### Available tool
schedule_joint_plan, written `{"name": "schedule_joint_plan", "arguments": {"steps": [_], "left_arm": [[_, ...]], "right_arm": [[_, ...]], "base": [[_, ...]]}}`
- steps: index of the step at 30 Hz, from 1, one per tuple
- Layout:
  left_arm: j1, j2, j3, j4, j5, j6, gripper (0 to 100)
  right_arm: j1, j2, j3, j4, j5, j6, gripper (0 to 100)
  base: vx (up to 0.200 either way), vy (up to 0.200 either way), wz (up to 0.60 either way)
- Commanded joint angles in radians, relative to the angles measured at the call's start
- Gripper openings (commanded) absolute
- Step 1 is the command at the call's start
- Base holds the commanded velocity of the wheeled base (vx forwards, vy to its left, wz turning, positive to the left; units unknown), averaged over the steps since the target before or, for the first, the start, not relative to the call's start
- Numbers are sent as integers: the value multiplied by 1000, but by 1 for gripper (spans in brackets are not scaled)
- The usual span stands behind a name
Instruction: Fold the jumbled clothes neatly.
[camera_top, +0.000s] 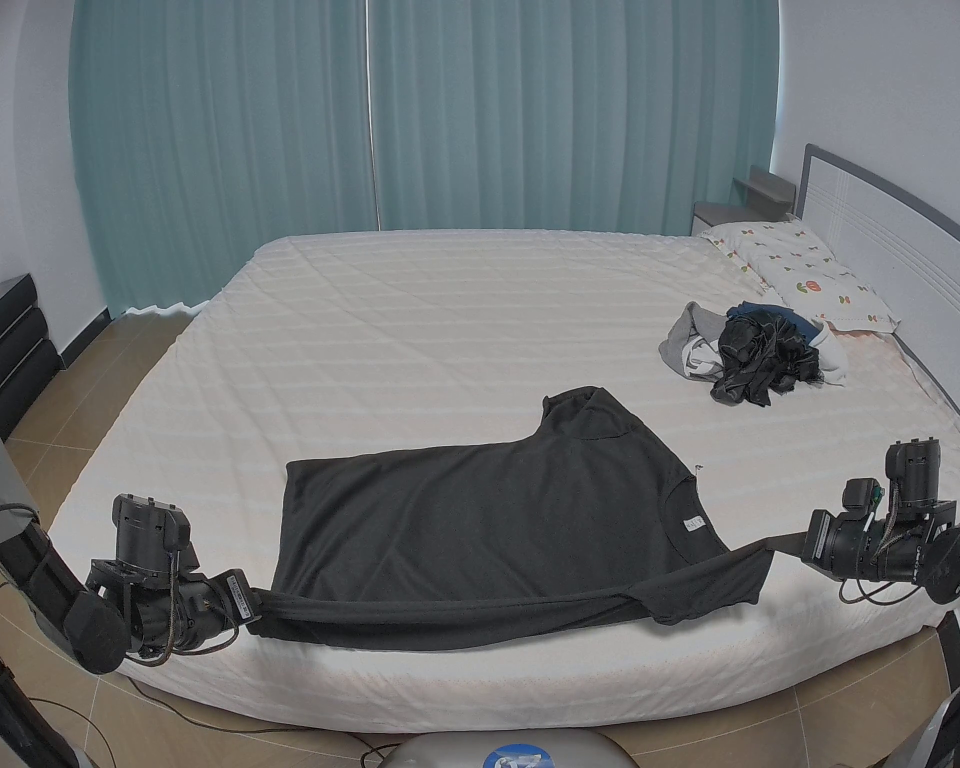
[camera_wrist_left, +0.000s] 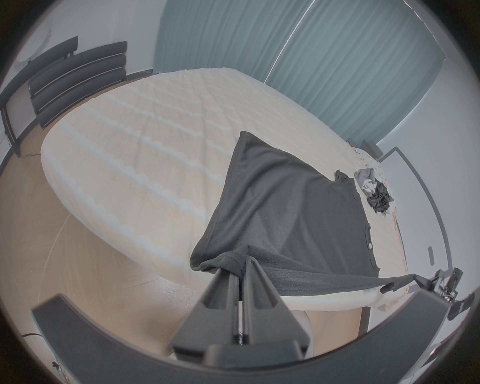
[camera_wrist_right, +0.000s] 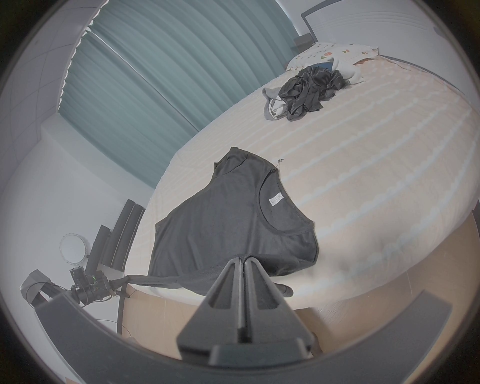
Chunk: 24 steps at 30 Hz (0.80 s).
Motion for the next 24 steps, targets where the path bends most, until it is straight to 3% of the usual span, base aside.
{"name": "schedule_joint_plan", "arguments": {"steps": [1, 15, 24], "left_arm": [[1, -40, -11, 21, -1, 9, 0], [35, 60, -105, 54, -8, -7, 0], [35, 161, -203, 48, -8, -115, 0]], "right_arm": [[-2, -56, 36, -1, 3, -4, 0], [12, 50, -43, -1, -8, -5, 0], [11, 211, -138, -2, -19, -4, 0]], "base": [[0, 0, 0], [0, 0, 0], [0, 0, 0]]}}
